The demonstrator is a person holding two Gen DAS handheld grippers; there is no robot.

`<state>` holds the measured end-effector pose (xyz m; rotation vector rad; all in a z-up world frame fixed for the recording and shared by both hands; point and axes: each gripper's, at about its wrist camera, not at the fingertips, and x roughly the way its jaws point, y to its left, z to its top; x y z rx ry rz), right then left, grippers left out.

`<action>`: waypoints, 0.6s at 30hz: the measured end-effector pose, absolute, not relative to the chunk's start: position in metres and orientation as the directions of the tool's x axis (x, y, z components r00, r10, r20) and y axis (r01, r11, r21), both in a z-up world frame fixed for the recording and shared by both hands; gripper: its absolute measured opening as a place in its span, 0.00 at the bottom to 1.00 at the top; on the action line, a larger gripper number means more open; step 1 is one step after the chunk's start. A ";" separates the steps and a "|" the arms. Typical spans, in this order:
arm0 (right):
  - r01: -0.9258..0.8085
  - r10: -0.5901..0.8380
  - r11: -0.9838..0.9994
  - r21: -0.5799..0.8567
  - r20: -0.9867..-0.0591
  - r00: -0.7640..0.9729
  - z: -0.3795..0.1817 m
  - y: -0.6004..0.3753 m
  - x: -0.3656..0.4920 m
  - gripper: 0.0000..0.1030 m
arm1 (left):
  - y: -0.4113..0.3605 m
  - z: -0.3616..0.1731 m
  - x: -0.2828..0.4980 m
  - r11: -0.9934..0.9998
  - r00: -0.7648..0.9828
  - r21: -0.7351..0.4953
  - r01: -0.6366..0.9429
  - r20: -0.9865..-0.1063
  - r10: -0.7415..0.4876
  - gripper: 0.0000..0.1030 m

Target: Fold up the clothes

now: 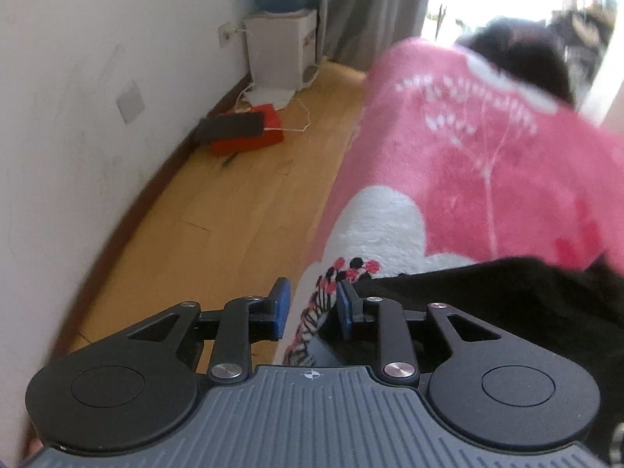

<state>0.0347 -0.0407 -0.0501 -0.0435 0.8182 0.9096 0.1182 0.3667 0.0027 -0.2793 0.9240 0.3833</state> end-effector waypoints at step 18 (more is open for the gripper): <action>-0.921 0.733 0.372 -0.114 -0.573 0.367 -0.047 0.136 0.001 0.30 | 0.348 -0.032 0.061 0.936 0.551 -0.242 -0.257 -0.832 -0.064 0.26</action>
